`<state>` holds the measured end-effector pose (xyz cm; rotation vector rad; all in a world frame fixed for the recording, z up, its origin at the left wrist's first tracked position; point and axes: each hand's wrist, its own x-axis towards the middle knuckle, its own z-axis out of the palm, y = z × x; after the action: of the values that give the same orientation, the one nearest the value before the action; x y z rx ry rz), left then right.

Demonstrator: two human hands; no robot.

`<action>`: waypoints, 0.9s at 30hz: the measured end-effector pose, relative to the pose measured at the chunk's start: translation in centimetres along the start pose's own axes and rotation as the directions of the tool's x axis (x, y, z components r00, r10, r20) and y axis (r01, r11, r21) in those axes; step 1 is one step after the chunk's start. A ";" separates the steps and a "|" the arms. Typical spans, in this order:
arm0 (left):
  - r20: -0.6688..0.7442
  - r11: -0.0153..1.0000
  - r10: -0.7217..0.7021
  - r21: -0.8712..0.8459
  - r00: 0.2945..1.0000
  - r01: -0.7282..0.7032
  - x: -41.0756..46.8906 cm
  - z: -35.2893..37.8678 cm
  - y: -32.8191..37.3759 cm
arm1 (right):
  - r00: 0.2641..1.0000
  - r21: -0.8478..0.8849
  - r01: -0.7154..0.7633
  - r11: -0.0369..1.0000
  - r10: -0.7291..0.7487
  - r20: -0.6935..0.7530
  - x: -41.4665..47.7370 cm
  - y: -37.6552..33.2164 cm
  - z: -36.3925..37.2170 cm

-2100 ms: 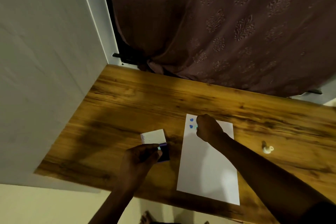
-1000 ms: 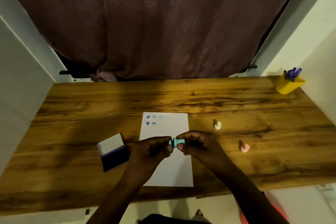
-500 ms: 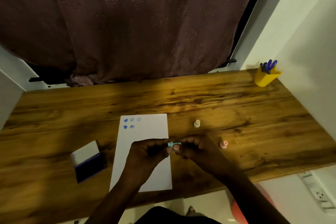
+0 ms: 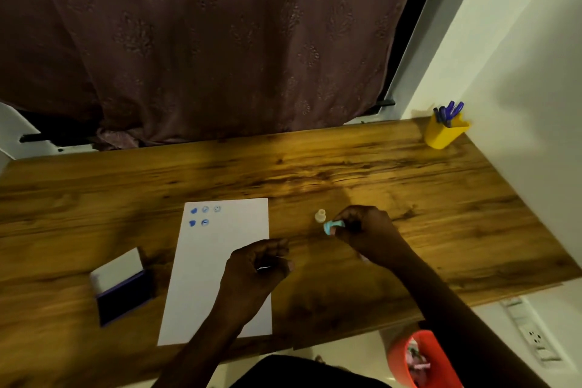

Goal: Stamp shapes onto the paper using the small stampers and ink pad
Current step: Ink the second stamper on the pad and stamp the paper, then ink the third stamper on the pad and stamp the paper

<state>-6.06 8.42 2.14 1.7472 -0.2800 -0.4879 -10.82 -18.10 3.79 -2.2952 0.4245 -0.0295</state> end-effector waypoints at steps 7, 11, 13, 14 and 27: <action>-0.061 0.996 -0.045 0.069 0.997 0.049 -0.9 -0.3 -1.4 | 0.997 -0.389 0.008 0.921 0.023 0.075 5.5 2.9 0.4; -0.092 0.995 -0.059 0.076 0.994 0.066 -1.5 -0.5 -1.7 | 0.997 -0.437 0.010 0.900 0.026 0.077 6.8 3.1 1.4; -0.101 0.994 -0.069 0.075 0.993 0.076 -1.7 -0.5 -1.8 | 0.996 -0.447 0.003 0.894 0.039 0.085 7.1 3.0 1.7; -0.104 0.994 -0.068 0.079 0.992 0.077 -1.8 -0.5 -1.9 | 0.995 -0.450 -0.001 0.893 0.047 0.091 7.3 3.1 1.8; -0.101 0.989 -0.068 0.124 0.993 0.080 -1.8 -0.8 -1.9 | 0.995 -0.436 -0.023 0.900 0.065 0.081 5.6 3.0 0.8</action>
<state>-7.47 10.34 0.79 1.9055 -0.1816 -0.4456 -6.30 -21.20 0.52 -2.7120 0.4709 0.2171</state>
